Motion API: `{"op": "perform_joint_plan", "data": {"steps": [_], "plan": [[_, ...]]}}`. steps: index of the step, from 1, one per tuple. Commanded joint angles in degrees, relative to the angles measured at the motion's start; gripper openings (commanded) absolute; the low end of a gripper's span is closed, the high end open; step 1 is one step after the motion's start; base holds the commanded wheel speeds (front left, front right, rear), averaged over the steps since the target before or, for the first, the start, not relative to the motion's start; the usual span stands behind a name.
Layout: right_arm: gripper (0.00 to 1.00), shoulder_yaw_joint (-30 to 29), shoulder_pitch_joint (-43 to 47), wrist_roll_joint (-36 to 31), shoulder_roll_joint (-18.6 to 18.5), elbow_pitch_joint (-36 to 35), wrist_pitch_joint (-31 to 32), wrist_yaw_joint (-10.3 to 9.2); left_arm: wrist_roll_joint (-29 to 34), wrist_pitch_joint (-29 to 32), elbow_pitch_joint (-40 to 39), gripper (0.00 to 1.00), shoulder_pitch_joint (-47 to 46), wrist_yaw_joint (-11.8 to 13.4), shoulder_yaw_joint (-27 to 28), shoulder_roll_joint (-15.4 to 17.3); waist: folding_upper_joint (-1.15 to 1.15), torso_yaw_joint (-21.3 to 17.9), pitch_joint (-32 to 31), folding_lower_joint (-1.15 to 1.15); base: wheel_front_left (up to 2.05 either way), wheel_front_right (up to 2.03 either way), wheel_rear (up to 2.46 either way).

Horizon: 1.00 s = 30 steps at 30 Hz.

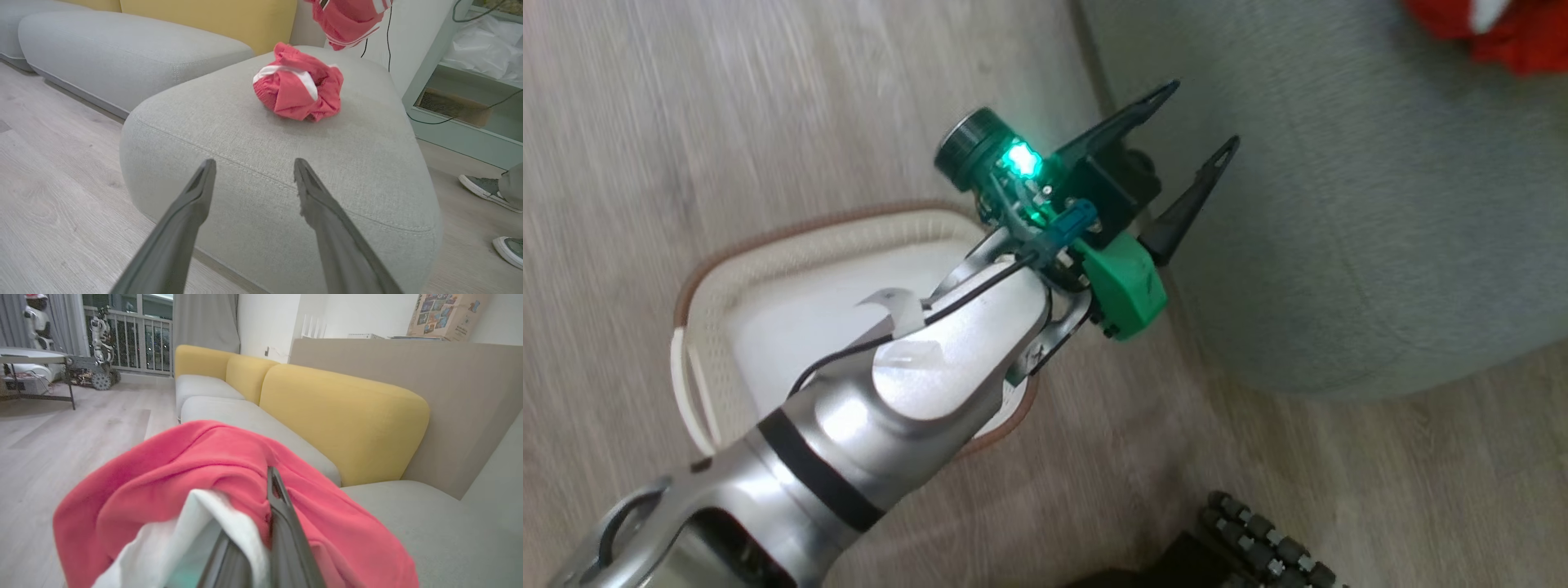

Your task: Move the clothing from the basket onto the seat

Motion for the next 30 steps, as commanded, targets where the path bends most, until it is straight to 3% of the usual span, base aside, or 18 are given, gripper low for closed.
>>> {"op": "perform_joint_plan", "data": {"steps": [1, 10, 14, 18, 24, 25, 27, 30], "plan": [[0.00, 0.1, -1.0, 0.4, -3.3, 1.4, -0.2, -0.02, 0.1, 0.2, -1.5, 1.00, -2.6, 0.7, 0.2, -0.6, 0.00, 2.5, 3.7, -0.01, 0.00, 0.00, 0.00], [0.00, 2.6, -4.4, -0.9, -2.4, 9.3, -0.2, -0.02, -1.7, -0.5, -1.7, 1.00, -4.9, 2.7, -2.8, -0.6, 0.00, 3.8, 6.4, -0.01, 0.00, 0.00, 0.00], [0.00, 8.2, -5.1, -0.6, -1.9, 14.4, -0.1, -0.02, -3.0, -1.3, -1.2, 1.00, -5.5, 3.5, -3.9, -0.6, 0.00, 4.1, 6.2, -0.01, 0.00, 0.00, 0.00], [0.00, 16.9, -5.6, 2.8, -1.9, 17.6, 6.4, -0.02, -4.5, -2.2, -0.3, 1.00, -5.4, 4.0, -4.9, -0.6, 0.00, 4.1, 4.9, -0.01, 0.00, 0.00, 0.00], [0.00, 26.5, -5.8, 11.9, -4.7, 16.4, 18.3, -0.02, -6.5, -3.4, 0.5, 1.00, -5.6, 4.5, -5.9, -0.6, 0.00, 4.2, 3.2, -0.01, 0.00, 0.00, 0.00], [0.47, 28.5, -6.3, 14.1, -5.7, 15.9, 18.7, -0.02, -7.1, -3.7, 0.7, 1.00, -5.7, 4.7, -6.2, -0.6, 0.00, 4.2, 2.8, -0.01, 0.00, 0.00, 0.00], [1.00, 30.2, -6.7, 15.7, -6.2, 15.5, 17.8, -0.02, -7.7, -4.0, 1.0, 1.00, -5.7, 4.8, -6.5, -0.6, 0.00, 4.2, 2.2, -0.01, 0.00, 0.00, 0.00], [1.00, 32.9, -7.2, 17.6, -6.7, 15.6, 16.8, -0.02, -8.5, -4.5, 1.5, 1.00, -5.5, 5.0, -6.8, -0.6, 0.00, 4.1, 1.0, -0.01, 0.00, 0.00, 0.00]]}}
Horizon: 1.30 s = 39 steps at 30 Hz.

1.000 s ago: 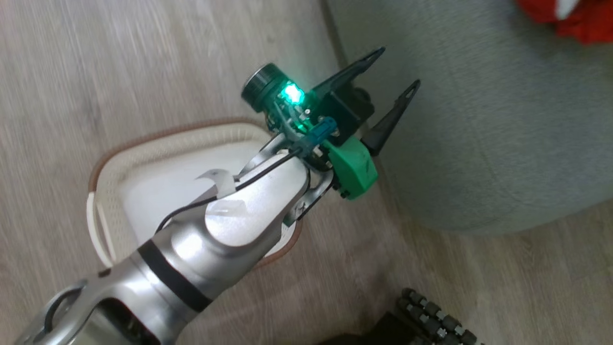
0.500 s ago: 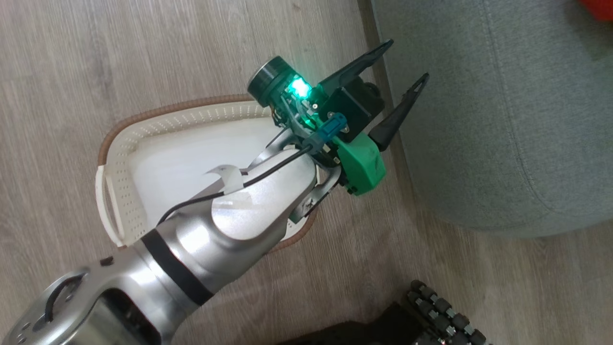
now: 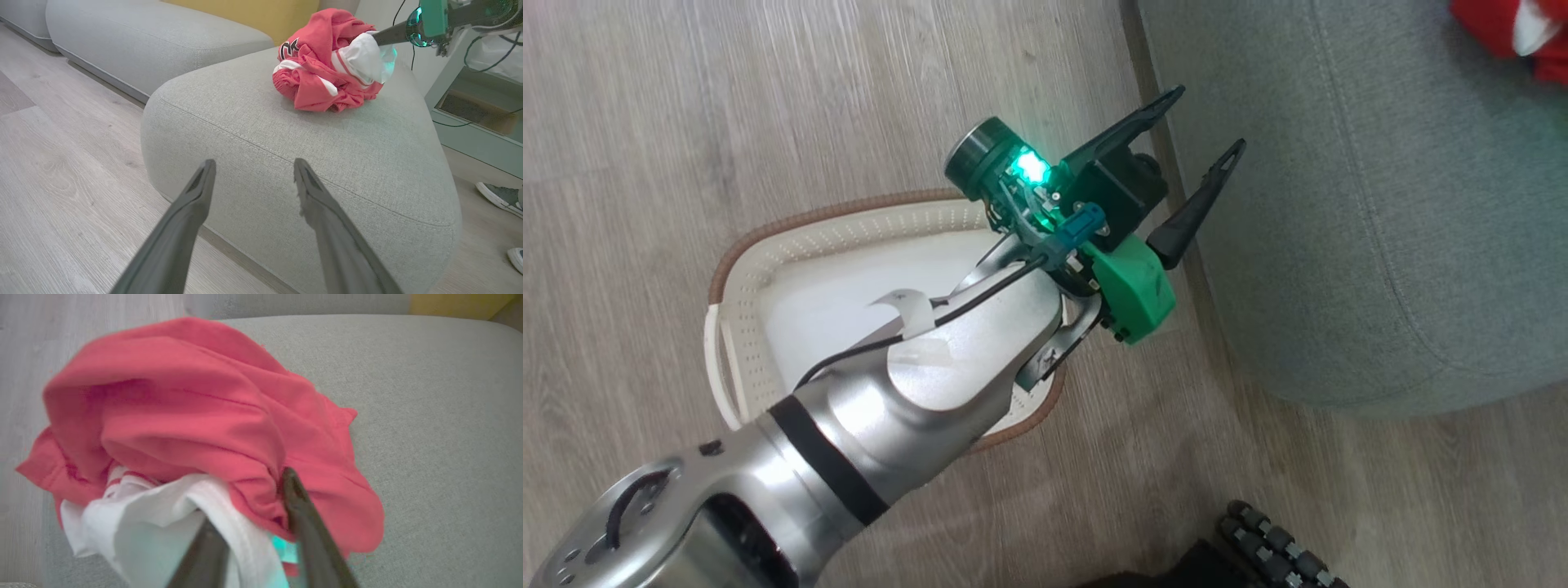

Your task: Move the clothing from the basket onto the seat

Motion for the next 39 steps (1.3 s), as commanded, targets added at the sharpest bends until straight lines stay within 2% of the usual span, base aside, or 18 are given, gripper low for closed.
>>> {"op": "perform_joint_plan", "data": {"steps": [1, 8, 15, 24, 30, 34, 39], "plan": [[1.00, 1.2, 0.5, 0.9, -3.3, -0.3, -0.8, -0.02, -0.6, -0.7, -1.3, 1.00, -1.4, 0.3, 1.1, -0.6, 0.00, -0.1, -1.2, 0.00, 0.00, 0.00, 0.00], [1.00, 9.3, 0.7, 3.1, -4.1, -2.3, -0.2, -0.02, -2.3, -2.1, 0.3, 1.00, 1.1, 0.2, 2.6, -0.4, 0.00, -1.2, -7.1, 0.00, 0.00, 0.00, 0.00], [1.00, 15.5, 0.6, 5.2, -5.7, -6.2, -0.4, -0.02, -3.7, -2.7, -0.3, 1.00, 5.5, 0.1, 5.1, 1.3, 0.00, -2.3, -13.4, 0.00, 0.00, 0.00, 0.00], [1.00, 19.9, -0.4, 6.7, -9.6, -13.7, -10.1, -0.02, -3.3, -2.8, -6.3, 1.00, 12.7, 1.5, 10.8, 5.4, 0.00, -1.0, -20.8, 0.00, 0.00, 0.00, 0.00], [1.00, 19.9, 0.7, 8.0, -11.7, -18.6, -15.7, -0.02, -3.2, -2.8, -10.5, 1.00, 16.8, 2.4, 14.2, 8.2, 0.00, 0.6, -23.2, 0.00, 0.00, 0.00, 0.00], [1.00, 17.7, 3.7, 7.9, -12.1, -20.5, -17.3, -0.02, -3.0, -2.8, -13.3, 1.00, 19.5, 3.5, 16.7, 9.9, 0.00, 2.4, -24.4, 0.00, 0.00, 0.00, 0.00], [1.00, 7.4, 10.0, 3.9, -10.0, -23.3, -17.5, -0.02, -2.6, -2.8, -16.1, 1.00, 23.6, 5.0, 20.5, 12.1, 0.00, 4.6, -26.5, 0.00, 0.00, 0.00, 0.00]]}}
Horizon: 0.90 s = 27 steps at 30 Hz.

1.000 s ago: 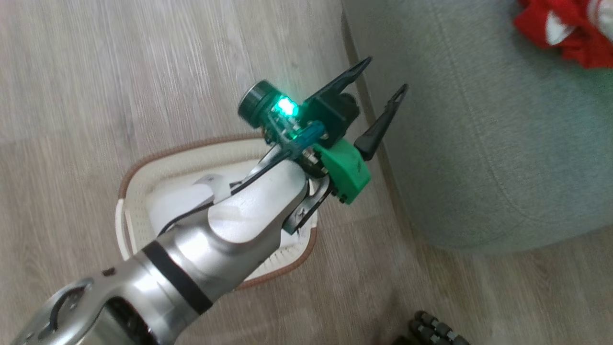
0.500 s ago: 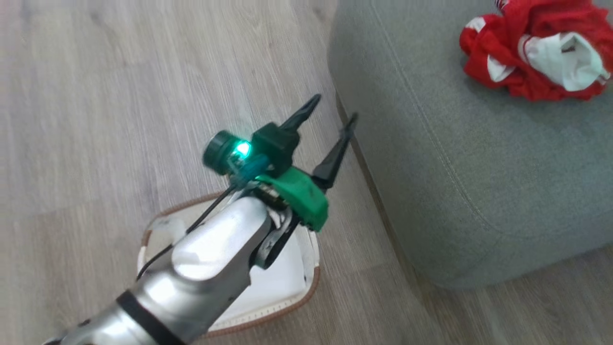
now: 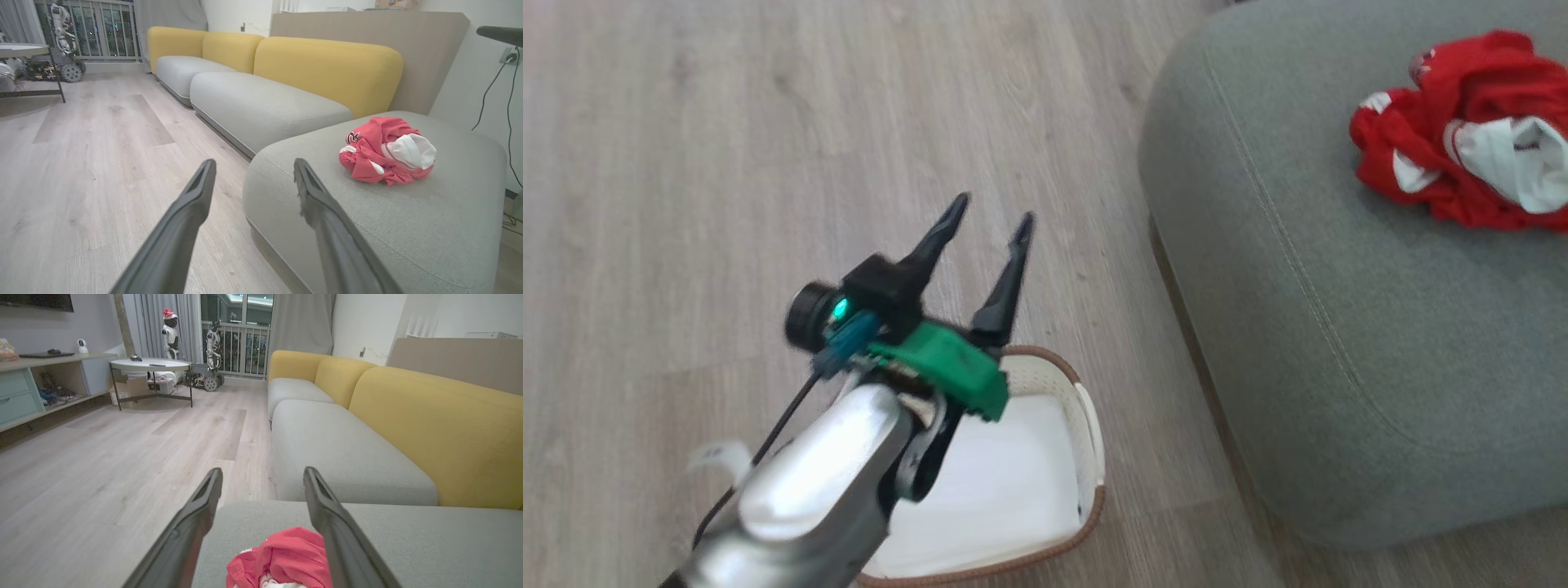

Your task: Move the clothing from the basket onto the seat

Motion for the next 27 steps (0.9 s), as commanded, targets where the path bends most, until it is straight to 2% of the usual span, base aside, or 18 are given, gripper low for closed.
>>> {"op": "perform_joint_plan", "data": {"steps": [1, 6, 12, 19, 21, 27], "plan": [[1.00, -3.9, 4.2, -2.0, 0.0, -1.9, -0.5, -0.01, 0.6, -0.7, -2.7, 1.00, -0.1, 0.7, 3.5, 2.0, 0.00, 1.2, -1.6, 0.00, 0.00, 0.00, 0.00], [1.00, -18.7, 16.2, -10.4, 5.6, -6.3, -0.5, -0.01, 1.2, -0.7, -5.6, 1.00, 5.3, 2.4, 8.1, 3.8, 0.00, 3.5, -3.3, 0.00, 0.00, 0.00, 0.00], [1.00, -33.6, 31.4, -21.7, 14.9, -14.2, -0.5, -0.01, 2.5, -0.7, -9.5, 1.00, 12.0, 4.0, 15.1, 4.4, 0.00, 6.2, -5.4, 0.00, 0.00, 0.00, 0.00], [1.00, -41.1, 44.0, -28.9, 26.3, -21.8, -0.5, -0.01, 6.8, -0.7, -13.2, 1.00, 19.8, 3.5, 21.6, 3.8, 0.00, 8.7, -6.4, 0.00, 0.00, 0.00, 0.00], [1.00, -41.9, 45.2, -29.8, 27.6, -22.3, -0.5, -0.01, 7.4, -0.7, -13.5, 1.00, 20.7, 3.0, 22.3, 3.5, 0.00, 9.0, -6.5, 0.00, 0.00, 0.00, 0.00], [1.00, -44.5, 50.5, -35.1, 33.2, -24.7, -0.5, -0.01, 10.4, -0.7, -12.8, 1.00, 24.8, -1.0, 26.5, 0.8, 0.00, 10.6, -6.5, 0.00, 0.00, 0.00, 0.00]]}}
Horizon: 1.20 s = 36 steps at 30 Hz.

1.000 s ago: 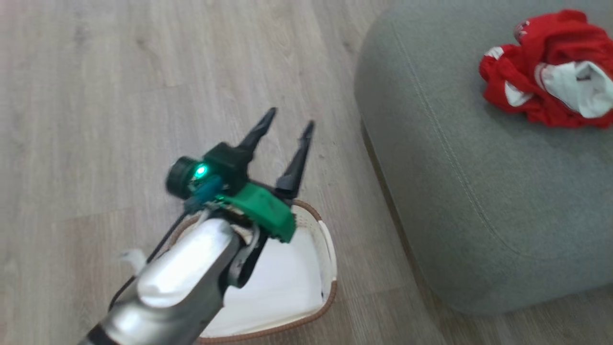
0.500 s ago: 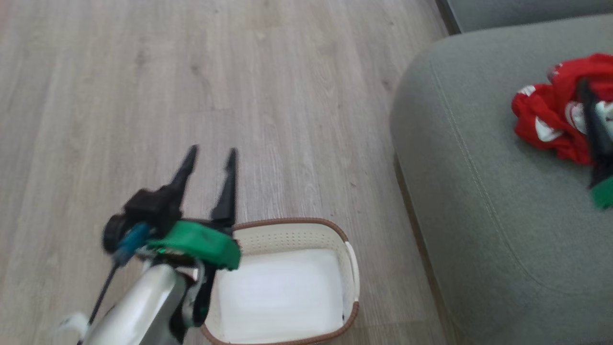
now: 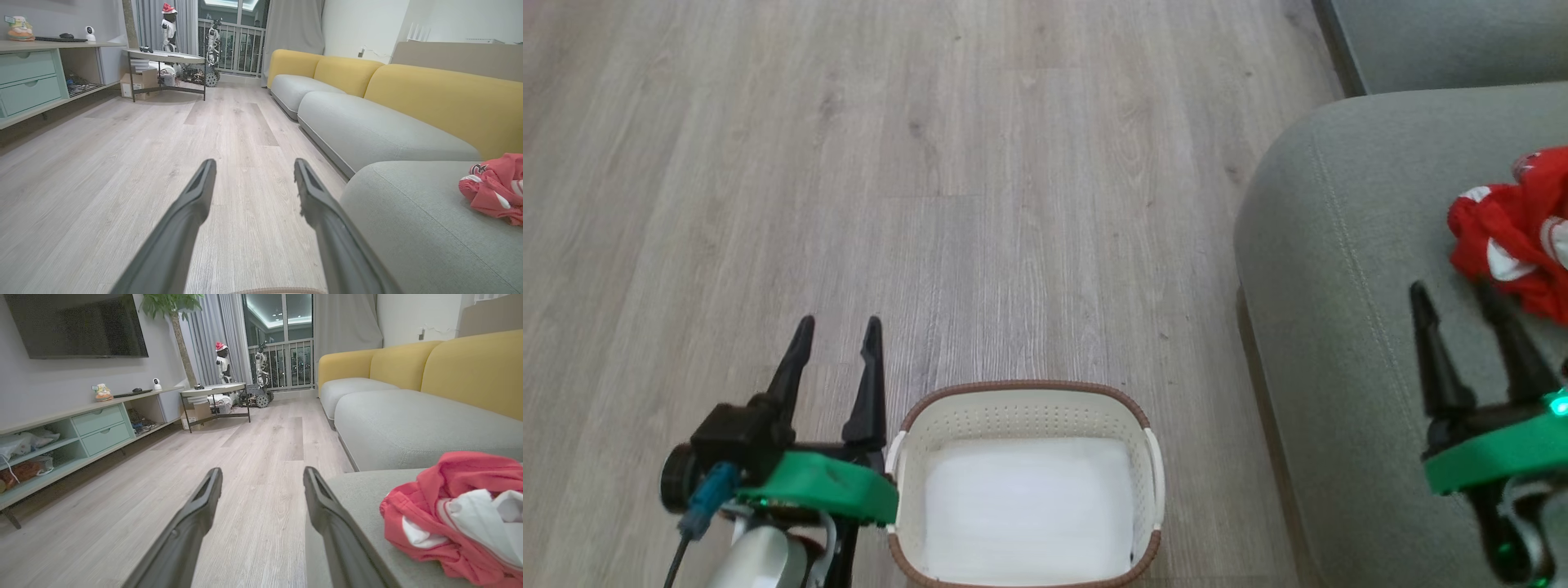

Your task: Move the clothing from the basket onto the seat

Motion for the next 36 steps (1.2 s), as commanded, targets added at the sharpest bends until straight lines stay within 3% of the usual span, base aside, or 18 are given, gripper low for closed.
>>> {"op": "perform_joint_plan", "data": {"steps": [1, 11, 23, 36], "plan": [[1.00, 0.3, -0.1, -0.7, -0.6, -2.1, -0.5, -0.01, 0.9, -0.7, -1.5, 1.00, -1.8, -0.4, 3.0, 0.3, 0.00, 0.2, 0.0, 0.00, 0.00, 0.00, 0.00], [1.00, 1.2, 3.7, -4.5, 5.3, -3.7, -0.5, -0.01, 7.3, -0.7, 2.4, 1.00, 1.3, -5.4, 9.9, -5.4, 0.00, 1.2, -0.1, 0.00, 0.00, 0.00, 0.00], [1.00, 1.4, 3.7, -5.1, 5.9, -5.1, -0.5, -0.01, 12.6, -0.7, 2.6, 1.00, 2.6, -9.5, 15.4, -9.5, 0.00, 0.6, -0.2, 0.00, 0.00, 0.00, 0.00], [1.00, 1.6, 3.4, -4.7, 6.4, -4.2, -0.5, -0.01, 13.8, -0.7, 3.7, 1.00, 2.5, -11.9, 17.9, -10.7, 0.00, 0.2, 0.0, 0.00, 0.00, 0.00, 0.00]]}}
